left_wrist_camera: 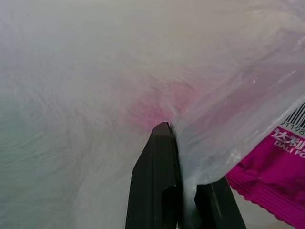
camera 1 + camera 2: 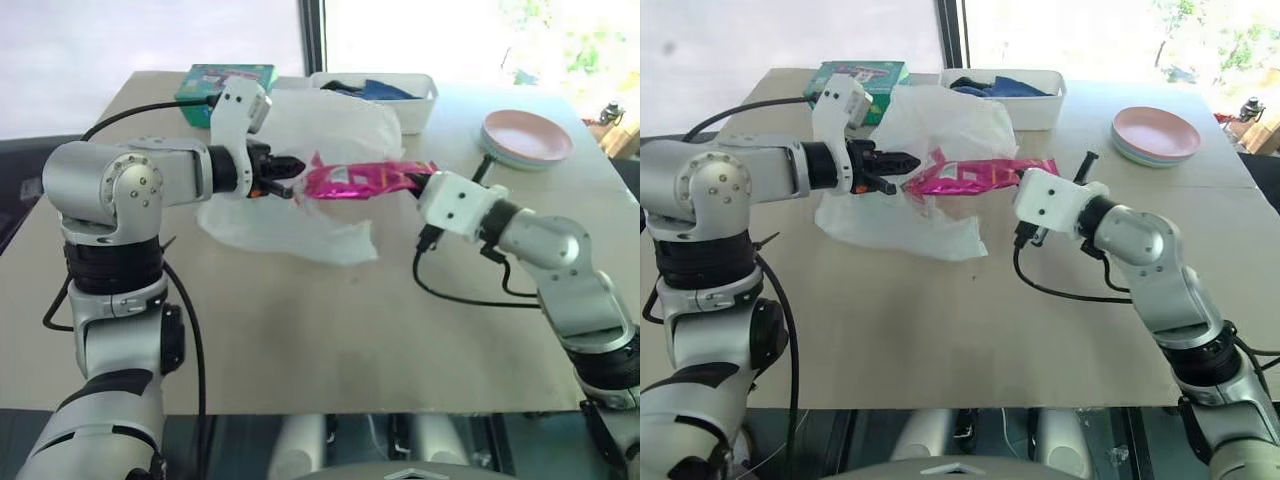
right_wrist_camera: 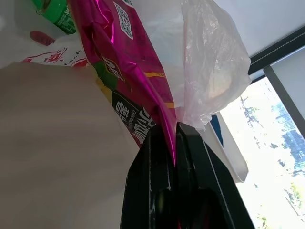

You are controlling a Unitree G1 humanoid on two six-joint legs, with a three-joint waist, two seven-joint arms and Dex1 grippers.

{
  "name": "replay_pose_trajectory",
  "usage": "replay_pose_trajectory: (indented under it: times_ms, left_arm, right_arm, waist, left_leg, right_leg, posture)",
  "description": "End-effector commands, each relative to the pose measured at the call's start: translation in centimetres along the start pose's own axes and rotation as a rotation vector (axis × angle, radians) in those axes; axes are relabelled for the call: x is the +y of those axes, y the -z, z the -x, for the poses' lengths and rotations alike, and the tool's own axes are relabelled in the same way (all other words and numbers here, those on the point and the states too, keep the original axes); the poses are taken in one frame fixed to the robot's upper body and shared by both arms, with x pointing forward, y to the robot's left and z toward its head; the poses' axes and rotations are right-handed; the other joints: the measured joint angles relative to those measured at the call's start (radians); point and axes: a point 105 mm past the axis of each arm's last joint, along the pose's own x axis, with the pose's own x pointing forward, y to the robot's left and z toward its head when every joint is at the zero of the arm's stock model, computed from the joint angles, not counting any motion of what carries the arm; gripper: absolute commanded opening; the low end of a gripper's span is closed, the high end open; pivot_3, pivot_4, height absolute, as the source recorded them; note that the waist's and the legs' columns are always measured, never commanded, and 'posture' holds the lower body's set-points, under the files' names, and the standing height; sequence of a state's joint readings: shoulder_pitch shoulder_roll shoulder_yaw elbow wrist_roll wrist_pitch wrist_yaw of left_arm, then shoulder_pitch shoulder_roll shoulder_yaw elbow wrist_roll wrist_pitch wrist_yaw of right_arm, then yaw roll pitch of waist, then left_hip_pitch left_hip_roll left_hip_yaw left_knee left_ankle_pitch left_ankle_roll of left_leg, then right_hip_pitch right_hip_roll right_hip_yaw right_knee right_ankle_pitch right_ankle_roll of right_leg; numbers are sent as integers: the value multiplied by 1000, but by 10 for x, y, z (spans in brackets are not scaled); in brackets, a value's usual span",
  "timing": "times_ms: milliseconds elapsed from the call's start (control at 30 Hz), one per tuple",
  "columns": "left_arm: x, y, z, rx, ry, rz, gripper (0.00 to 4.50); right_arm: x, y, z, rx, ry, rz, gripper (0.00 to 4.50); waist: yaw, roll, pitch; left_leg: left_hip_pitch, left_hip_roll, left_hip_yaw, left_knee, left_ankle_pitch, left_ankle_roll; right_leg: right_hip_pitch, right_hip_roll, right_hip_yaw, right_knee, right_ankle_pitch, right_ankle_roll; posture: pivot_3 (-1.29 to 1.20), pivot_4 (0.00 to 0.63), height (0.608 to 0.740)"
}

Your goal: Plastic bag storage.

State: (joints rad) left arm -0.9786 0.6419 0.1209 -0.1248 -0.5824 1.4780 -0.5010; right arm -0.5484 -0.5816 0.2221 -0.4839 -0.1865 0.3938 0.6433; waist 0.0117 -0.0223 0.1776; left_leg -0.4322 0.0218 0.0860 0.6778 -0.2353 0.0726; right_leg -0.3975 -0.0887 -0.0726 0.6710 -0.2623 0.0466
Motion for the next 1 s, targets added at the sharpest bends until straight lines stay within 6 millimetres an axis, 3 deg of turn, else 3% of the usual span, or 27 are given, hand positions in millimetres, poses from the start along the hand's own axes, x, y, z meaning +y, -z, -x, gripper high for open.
replay_pose_trajectory:
  times_ms: [33,200,367,433,500,600,767,900,1000]
  left_arm:
    - [-6,-16,9,-63,30,-15,0]
    - [-19,-37,21,-160,156,67,0]
    - [-17,-45,25,-185,167,119,0]
    - [-15,-43,23,-172,150,131,0]
    - [-11,-38,16,-150,112,133,0]
    - [-8,-35,11,-129,74,128,0]
    - [2,-38,-3,-146,-50,69,0]
    - [3,-43,-14,-194,-109,107,0]
    - [2,-40,-14,-195,-128,118,0]
  right_arm:
    - [-14,-12,0,-32,62,52,83]
    - [-2,-3,-27,10,60,126,83]
    - [6,2,-44,28,51,213,83]
    - [9,-7,-54,-5,45,224,83]
    - [17,-33,-63,-120,20,163,83]
    - [30,-51,-63,-209,-46,122,83]
    - [33,-48,-53,-189,-94,16,83]
    - [32,-34,-49,-91,-86,-89,83]
    - [19,-11,-45,40,23,-124,83]
  waist:
    - [0,0,0]
    - [-6,0,0]
    - [-14,0,0]
    - [-19,0,0]
    - [-25,0,0]
    - [-27,0,0]
    - [-20,0,0]
    - [-20,0,0]
    - [-23,0,0]
  left_leg:
    - [0,0,0,0,0,0]
    - [0,0,0,0,0,0]
    - [0,0,0,0,0,0]
    - [0,0,0,0,0,0]
    - [0,0,0,0,0,0]
    - [1,0,0,-1,1,-1]
    - [1,-1,0,-1,1,-1]
    - [1,-1,-1,-1,1,-1]
    - [0,0,0,-1,1,-1]
  right_leg:
    - [0,0,0,0,0,0]
    - [0,0,0,0,0,0]
    - [0,0,0,1,0,0]
    - [0,0,0,1,0,0]
    - [0,0,0,1,0,0]
    - [-1,1,0,1,0,0]
    - [0,0,-1,0,0,0]
    - [0,0,-1,1,0,0]
    - [-1,0,-1,1,0,0]
  posture:
    - [0,150,740]
    - [0,150,740]
    - [0,150,740]
    - [0,150,740]
    - [0,150,740]
    - [0,150,740]
    - [0,150,740]
    - [0,150,740]
    - [0,150,740]
